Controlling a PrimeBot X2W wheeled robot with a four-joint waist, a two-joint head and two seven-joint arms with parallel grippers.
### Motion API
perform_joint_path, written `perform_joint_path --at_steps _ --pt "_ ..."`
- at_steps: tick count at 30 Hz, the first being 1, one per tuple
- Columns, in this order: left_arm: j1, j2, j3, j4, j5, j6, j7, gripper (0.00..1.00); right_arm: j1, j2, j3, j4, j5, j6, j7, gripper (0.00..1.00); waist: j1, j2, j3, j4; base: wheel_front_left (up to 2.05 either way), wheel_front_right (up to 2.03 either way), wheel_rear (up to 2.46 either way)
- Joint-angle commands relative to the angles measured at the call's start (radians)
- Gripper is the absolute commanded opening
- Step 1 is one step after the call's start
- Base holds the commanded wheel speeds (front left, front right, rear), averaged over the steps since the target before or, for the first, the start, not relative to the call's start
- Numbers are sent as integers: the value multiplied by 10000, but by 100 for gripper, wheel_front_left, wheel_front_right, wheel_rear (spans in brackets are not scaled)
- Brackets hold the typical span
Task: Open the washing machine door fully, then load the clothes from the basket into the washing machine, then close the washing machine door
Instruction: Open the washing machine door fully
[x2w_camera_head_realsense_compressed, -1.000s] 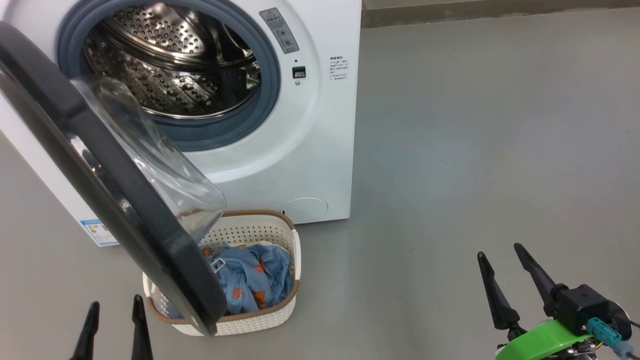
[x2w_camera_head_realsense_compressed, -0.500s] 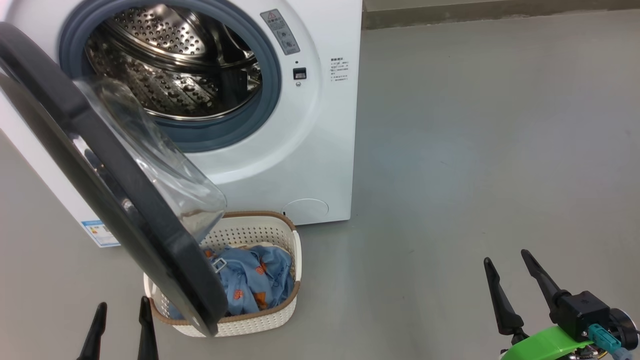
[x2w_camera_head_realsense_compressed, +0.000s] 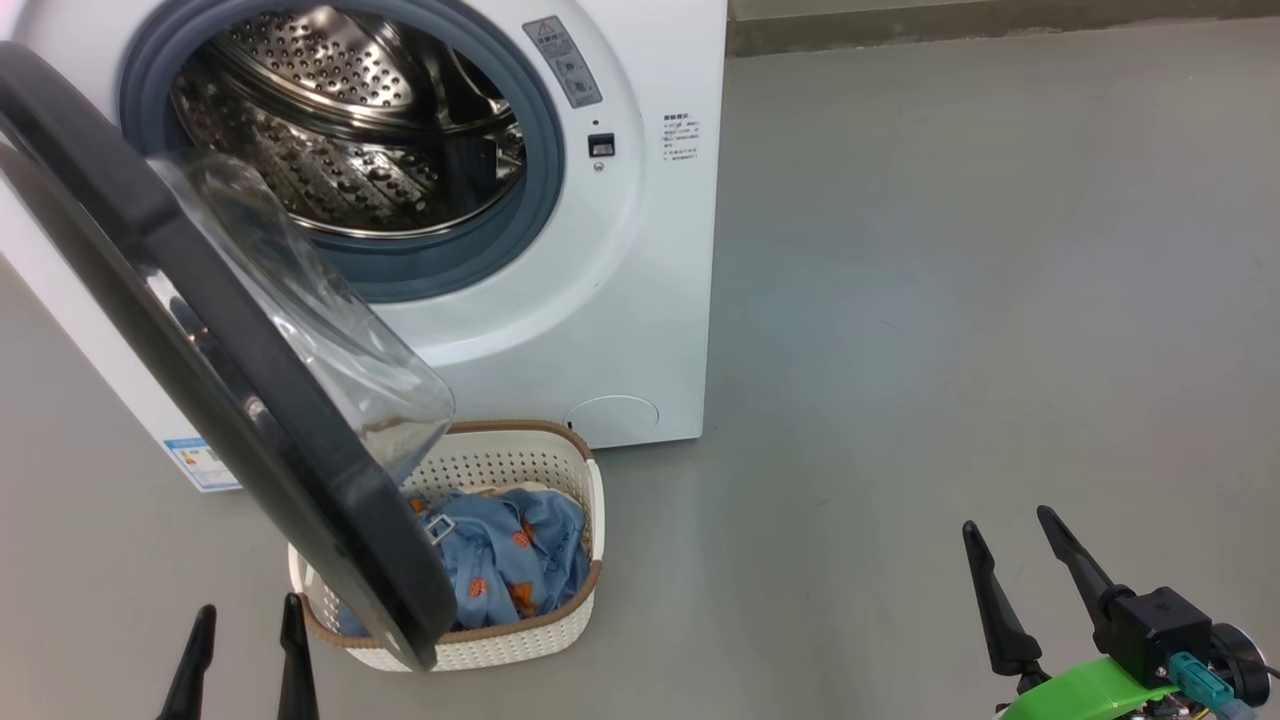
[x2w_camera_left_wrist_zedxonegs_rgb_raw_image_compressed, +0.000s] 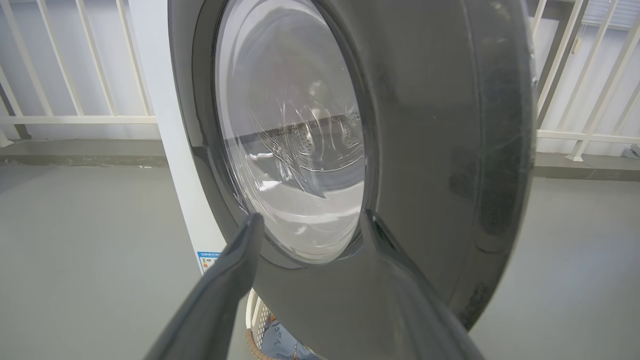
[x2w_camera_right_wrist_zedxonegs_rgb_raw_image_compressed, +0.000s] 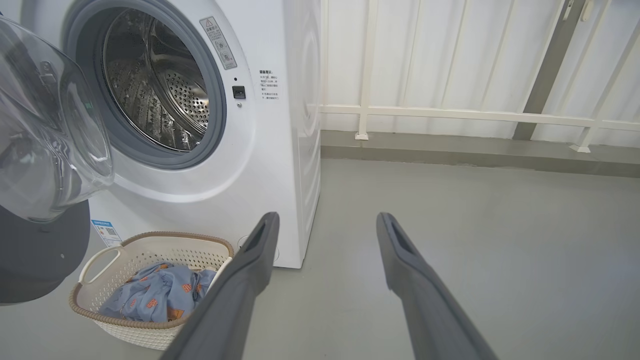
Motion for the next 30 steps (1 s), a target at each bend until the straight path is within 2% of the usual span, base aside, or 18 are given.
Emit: perform_joint_path --at_steps 1,2,8,12,18,24,30 --pt "-207 148 279 -258 1 -15 -82 46 -81 -19 172 -211 -13 16 -120 100 0 0 2 6 0 0 0" --pt "-212 148 279 -293 17 -13 -82 0 -81 -12 169 -208 4 16 -120 100 0 0 6 7 0 0 0" --pt "-378 148 453 -775 -97 -39 -82 0 -83 11 144 -195 48 16 -120 100 0 0 23 35 0 0 0" --pt "-741 148 743 -2252 -80 22 -82 0 -60 36 115 -216 64 16 -120 100 0 0 56 77 0 0 0" --pt "-1408 148 745 -4119 216 -233 -82 0 -44 71 83 -234 40 16 -120 100 0 0 82 114 0 0 0" --pt "-2055 148 -281 -5344 494 -588 -82 0 -43 119 108 -187 25 16 -120 100 0 0 74 73 0 0 0" --pt "-2274 148 -1945 -5701 564 -757 -82 0 -89 133 129 -113 54 16 -120 100 0 0 84 -19 0 0 0"
